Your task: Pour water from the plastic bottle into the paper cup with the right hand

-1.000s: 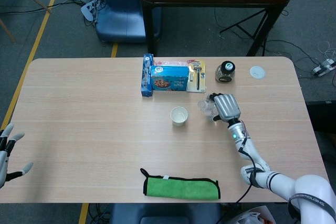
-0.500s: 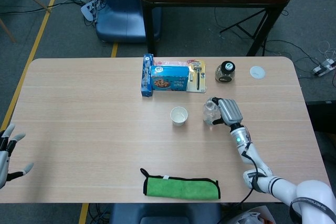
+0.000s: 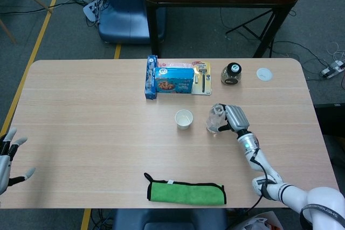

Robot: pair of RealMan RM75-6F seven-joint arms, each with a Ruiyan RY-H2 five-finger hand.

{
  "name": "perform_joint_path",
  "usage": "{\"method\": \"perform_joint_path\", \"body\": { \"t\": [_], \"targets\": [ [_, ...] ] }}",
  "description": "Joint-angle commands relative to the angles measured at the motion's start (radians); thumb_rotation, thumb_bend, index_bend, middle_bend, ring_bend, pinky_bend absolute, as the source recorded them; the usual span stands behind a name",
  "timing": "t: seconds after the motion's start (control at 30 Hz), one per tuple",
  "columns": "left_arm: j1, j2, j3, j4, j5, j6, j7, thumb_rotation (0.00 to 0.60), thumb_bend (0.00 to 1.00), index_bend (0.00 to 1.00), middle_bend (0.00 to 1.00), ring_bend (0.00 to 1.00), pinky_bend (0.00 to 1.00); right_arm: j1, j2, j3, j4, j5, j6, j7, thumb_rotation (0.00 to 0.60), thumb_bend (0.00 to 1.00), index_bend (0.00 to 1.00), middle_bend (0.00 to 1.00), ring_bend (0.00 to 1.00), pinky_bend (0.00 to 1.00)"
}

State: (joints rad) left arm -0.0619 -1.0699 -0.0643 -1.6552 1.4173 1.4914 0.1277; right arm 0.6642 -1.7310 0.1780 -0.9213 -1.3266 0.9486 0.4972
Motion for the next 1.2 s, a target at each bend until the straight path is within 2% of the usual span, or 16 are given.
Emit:
{"method": "perform_joint_path", "body": {
  "t": [0.03, 0.27, 0.53, 0.63, 0.8, 1.03, 1.2],
  "targets": [
    [-0.001, -0.001, 0.000, 0.001, -0.001, -0.002, 0.001, 0.600, 0.12, 0.22, 0.03, 0.06, 0.31, -0.006, 0.004, -0.005, 0.008, -0.012, -0.005, 0.025, 0.600, 0.01, 0.57, 0.52, 0.46, 0.59],
    [-0.001, -0.002, 0.000, 0.002, -0.003, -0.004, 0.001, 0.600, 0.12, 0.22, 0.03, 0.06, 0.32, -0.012, 0.016, -0.015, 0.015, -0.029, -0.017, 0.052, 0.600, 0.00, 0.50, 0.46, 0.39, 0.59],
    [-0.002, -0.004, 0.001, 0.004, -0.004, -0.007, 0.002, 0.600, 0.12, 0.22, 0.03, 0.06, 0.32, -0.018, 0.044, -0.026, -0.005, -0.036, -0.036, 0.040, 0.600, 0.00, 0.37, 0.30, 0.27, 0.45],
    [-0.003, -0.005, 0.001, 0.005, -0.004, -0.007, 0.003, 0.600, 0.12, 0.22, 0.03, 0.06, 0.32, -0.021, 0.056, -0.028, -0.017, -0.035, -0.042, 0.033, 0.600, 0.00, 0.29, 0.25, 0.23, 0.41],
    [-0.003, -0.008, 0.003, 0.006, -0.004, -0.009, 0.008, 0.600, 0.12, 0.22, 0.03, 0.06, 0.32, -0.031, 0.086, -0.030, -0.048, -0.033, -0.044, 0.014, 0.600, 0.00, 0.22, 0.20, 0.19, 0.37],
    [-0.006, -0.013, 0.005, 0.012, -0.006, -0.018, 0.012, 0.600, 0.12, 0.22, 0.03, 0.06, 0.32, -0.056, 0.139, -0.026, -0.110, -0.022, -0.021, -0.025, 0.600, 0.00, 0.20, 0.19, 0.18, 0.36],
    [-0.008, -0.017, 0.006, 0.016, -0.008, -0.023, 0.013, 0.600, 0.12, 0.22, 0.04, 0.06, 0.32, -0.085, 0.191, -0.033, -0.165, -0.012, 0.012, -0.123, 0.600, 0.00, 0.20, 0.19, 0.18, 0.36]
  ]
}}
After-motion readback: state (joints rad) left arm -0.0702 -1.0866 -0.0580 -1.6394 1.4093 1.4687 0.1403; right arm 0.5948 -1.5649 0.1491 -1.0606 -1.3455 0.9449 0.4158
